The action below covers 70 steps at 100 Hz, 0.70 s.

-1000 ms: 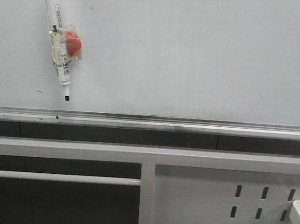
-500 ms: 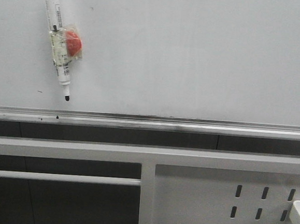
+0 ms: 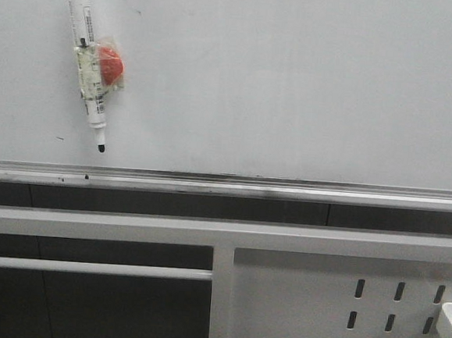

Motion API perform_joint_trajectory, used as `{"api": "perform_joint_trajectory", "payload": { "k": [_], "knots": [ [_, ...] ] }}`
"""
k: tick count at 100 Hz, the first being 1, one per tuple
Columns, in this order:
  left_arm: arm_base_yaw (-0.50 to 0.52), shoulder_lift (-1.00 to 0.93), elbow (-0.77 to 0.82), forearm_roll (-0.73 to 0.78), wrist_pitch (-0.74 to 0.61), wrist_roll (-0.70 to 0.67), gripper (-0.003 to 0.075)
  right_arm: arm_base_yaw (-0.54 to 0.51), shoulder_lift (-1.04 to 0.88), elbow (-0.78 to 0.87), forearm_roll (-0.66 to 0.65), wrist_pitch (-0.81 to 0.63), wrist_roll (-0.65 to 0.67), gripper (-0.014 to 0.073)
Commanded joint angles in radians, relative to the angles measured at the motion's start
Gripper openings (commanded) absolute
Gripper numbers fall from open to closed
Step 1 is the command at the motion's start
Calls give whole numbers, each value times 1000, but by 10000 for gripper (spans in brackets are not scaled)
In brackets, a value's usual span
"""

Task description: Write number 1 on whiteboard

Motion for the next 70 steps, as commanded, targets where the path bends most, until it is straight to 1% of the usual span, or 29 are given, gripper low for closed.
{"api": "perform_joint_trajectory", "payload": {
  "k": [1,12,18,29,34,41,47,70],
  "knots": [
    [-10,-22,36,2,-60,-4,-20,-1,-25,15,-4,-22,-12,-69],
    [-10,-22,36,-4,-68,-4,-20,-1,-25,15,-4,-29,-12,-69],
    [-10,-22,36,-71,-105,-4,-20,-1,-25,15,-2,-78,-12,-69],
    [-10,-22,36,-253,-299,-4,-20,-1,-25,15,0,-241,-12,-69],
    [-10,-22,36,-305,-381,-4,-20,-1,-25,15,0,-315,-12,-69],
    [-10,-22,36,-307,-464,-4,-20,-1,-25,15,0,-397,-12,-69],
    [-10,-22,36,-307,-510,-4,-20,-1,-25,15,0,-429,-12,-69],
    [-10,-22,36,-307,-537,-4,-20,-1,-25,15,0,-453,-10,-69]
  ]
}}
